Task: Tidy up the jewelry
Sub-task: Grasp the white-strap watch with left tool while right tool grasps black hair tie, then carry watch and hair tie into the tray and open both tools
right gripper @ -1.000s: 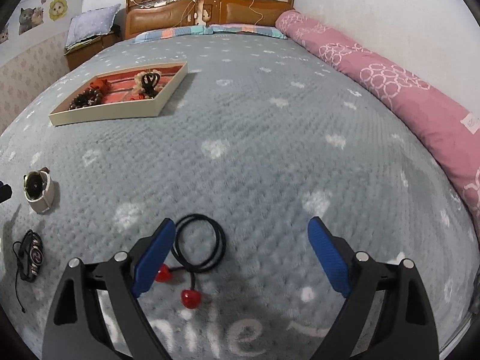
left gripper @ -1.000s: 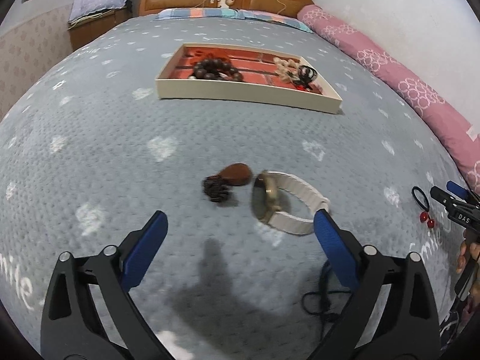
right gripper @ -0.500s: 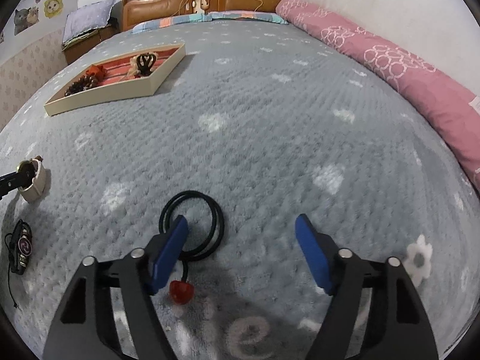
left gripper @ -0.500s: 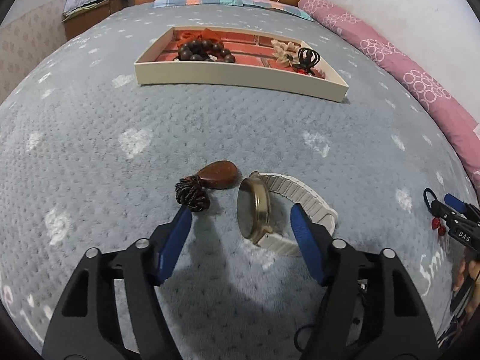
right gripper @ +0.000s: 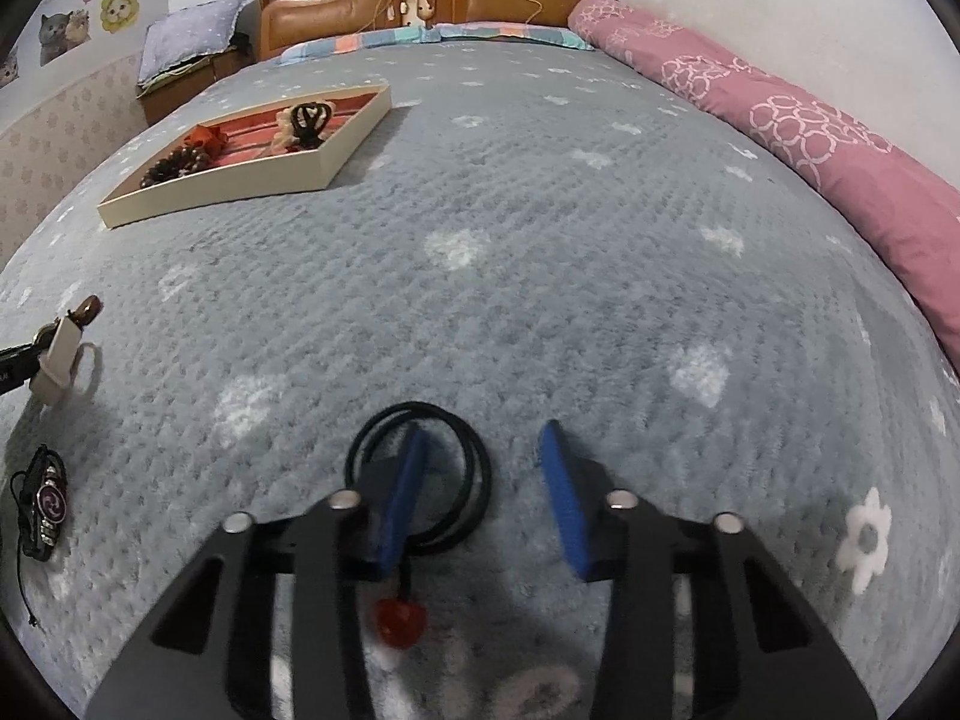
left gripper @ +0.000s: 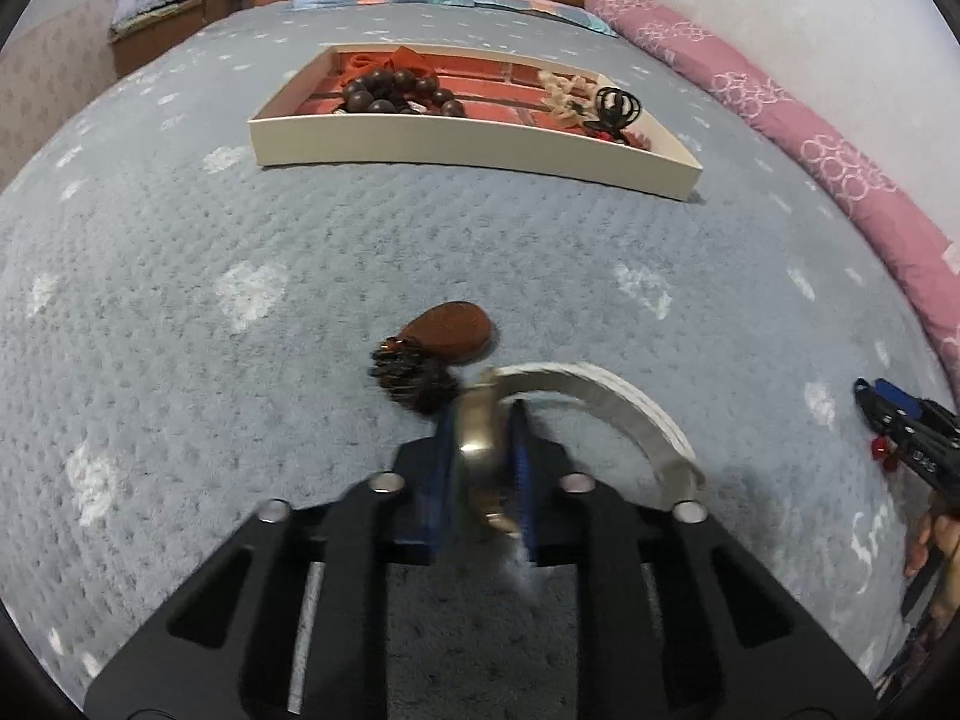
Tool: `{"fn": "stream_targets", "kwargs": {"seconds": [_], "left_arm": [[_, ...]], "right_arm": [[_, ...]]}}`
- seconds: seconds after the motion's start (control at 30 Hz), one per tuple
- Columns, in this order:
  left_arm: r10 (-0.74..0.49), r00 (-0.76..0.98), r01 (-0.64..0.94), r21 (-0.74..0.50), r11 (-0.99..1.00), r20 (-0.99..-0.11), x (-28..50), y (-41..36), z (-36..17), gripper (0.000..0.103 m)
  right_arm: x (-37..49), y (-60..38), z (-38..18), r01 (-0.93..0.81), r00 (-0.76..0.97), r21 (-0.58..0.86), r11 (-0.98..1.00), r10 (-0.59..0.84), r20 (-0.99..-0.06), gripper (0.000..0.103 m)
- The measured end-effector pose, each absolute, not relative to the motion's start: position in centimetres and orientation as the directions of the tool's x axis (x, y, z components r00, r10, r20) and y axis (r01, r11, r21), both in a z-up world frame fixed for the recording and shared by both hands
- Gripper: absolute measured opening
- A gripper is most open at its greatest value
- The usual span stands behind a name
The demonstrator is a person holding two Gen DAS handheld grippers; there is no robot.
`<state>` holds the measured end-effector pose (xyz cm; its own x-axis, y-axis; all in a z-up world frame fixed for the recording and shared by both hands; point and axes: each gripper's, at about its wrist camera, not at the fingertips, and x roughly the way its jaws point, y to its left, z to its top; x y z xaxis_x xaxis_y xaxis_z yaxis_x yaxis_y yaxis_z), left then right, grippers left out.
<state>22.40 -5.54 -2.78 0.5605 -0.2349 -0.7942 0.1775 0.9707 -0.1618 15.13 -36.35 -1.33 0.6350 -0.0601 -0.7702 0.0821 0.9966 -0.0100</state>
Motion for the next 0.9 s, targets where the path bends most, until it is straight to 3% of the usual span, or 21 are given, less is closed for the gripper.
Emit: {"fn": "stream_targets", "kwargs": {"seconds": [0.03, 0.17, 0.5, 0.9], "left_arm": [[-0.234, 0.562, 0.182, -0.157, 0.971, -0.794, 22.4, -5.6, -2.7, 0.012], [-0.218, 0.575, 0.184, -0.135, 0.974, -0.788, 22.1, -5.3, -2.5, 0.011], [-0.215, 0.618, 0.122, -0.178, 0.976, -0.756, 22.6, -0.3, -0.4, 0.011], [-0.198, 0.66, 0.131, -0.148, 0.98, -0.725, 27.5, 2.4, 3.7, 0.011]], "right_arm": [[15.2, -36.2, -1.3, 0.076, 0.635, -0.01, 0.997, -0.056, -0.77, 0.022], [15.2, -35.4, -1.0, 0.058, 0.643, -0.025, 0.998, -0.057, -0.764, 0.006], [16.8, -32.2, 3.2, 0.003, 0.716, 0.006, 1.0, 0.002, -0.698, 0.004], [23.6, -27.0, 8.0, -0.067, 0.76, 0.042, 0.997, 0.078, -0.646, 0.004]]}}
